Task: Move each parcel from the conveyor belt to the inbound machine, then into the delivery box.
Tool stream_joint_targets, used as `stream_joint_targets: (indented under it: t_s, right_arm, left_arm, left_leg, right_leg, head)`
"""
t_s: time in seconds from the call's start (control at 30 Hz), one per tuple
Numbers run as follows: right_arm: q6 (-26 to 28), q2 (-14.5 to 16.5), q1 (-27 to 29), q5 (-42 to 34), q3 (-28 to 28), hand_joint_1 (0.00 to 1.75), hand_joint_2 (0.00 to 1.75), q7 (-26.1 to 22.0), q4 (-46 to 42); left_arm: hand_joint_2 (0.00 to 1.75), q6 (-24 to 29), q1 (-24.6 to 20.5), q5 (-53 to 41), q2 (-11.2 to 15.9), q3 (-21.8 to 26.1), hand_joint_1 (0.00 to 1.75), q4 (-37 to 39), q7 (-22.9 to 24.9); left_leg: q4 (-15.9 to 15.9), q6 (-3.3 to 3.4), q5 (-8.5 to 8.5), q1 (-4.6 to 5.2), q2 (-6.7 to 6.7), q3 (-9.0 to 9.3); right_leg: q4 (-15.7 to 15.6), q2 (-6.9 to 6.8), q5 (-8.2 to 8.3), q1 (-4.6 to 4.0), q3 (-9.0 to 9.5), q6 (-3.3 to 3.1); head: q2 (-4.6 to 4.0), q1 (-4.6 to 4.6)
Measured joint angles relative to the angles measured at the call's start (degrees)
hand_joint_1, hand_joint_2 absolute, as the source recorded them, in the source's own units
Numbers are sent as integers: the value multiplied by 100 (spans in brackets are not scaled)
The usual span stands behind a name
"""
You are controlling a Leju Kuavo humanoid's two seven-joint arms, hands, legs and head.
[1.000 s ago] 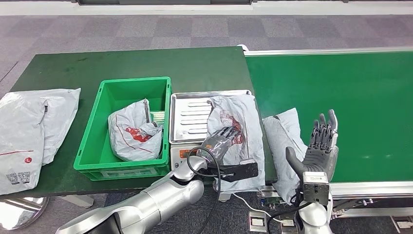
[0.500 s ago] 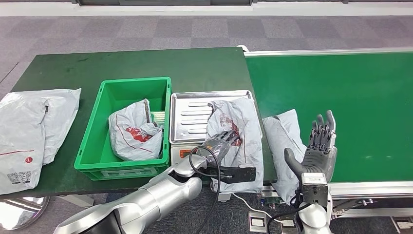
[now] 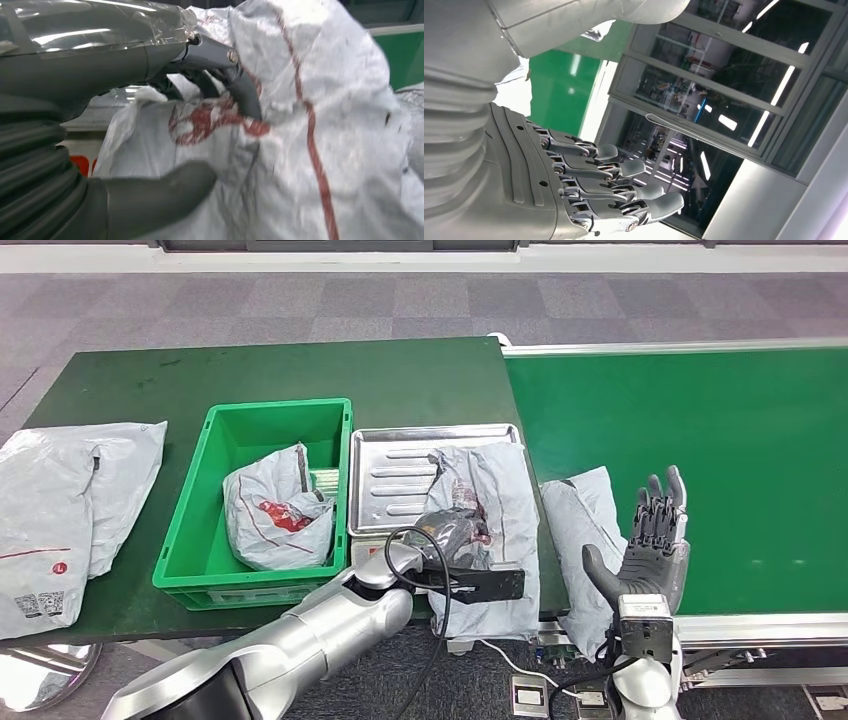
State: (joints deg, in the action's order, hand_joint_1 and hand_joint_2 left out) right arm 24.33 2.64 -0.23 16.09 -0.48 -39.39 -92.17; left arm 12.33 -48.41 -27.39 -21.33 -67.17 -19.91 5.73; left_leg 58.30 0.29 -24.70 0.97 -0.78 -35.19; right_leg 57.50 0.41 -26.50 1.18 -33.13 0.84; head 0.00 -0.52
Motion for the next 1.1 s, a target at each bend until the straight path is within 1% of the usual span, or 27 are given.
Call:
stream_joint_targets:
  t_s: [0.4,0.47,0.53,0.6,0.8,1.1]
  right_arm:
    - [-3,0,0,-1,-1,0,175,0,0]
    - [-18,0,-3,-3,-1,0,175,-3,0]
    - [-41,0,-17,-4,-3,0,175,-10,1]
    - [-63,3,-53,1,-12,0,175,-20,2]
    - [-105,45,-141,9,-65,0,175,-27,2]
    - [-108,76,-178,9,-99,0,175,-22,2]
  left_arm:
    - [175,9,-39,7,0,0,175,8,-32]
    - [175,115,-30,41,4,9,175,18,-271]
    - [175,279,6,57,14,37,175,40,-636]
    - [175,419,59,-6,20,89,175,58,-852]
    - [175,857,232,-263,20,376,175,65,-1106]
    - [175,945,307,-279,18,573,175,63,-1144]
  left_leg:
    - [0,1,-4,0,0,2]
    - [0,1,-4,0,0,3]
    - [0,2,-4,0,-7,3]
    - [0,2,-4,0,-16,3]
    - [0,2,-4,1,-18,2]
    - [0,1,-3,0,-18,3]
  right_leg:
    - [0,0,-5,0,2,0]
    - [0,0,-8,0,5,1]
    - [0,-6,-8,0,6,1]
    - [0,-13,-8,0,8,1]
    - [-1,-14,-8,1,8,2]
    - [-1,-14,-8,0,7,1]
  head:
    - [0,0]
    - [0,0]
    - [0,0]
    - [0,0]
    - [0,0]
    - [0,0]
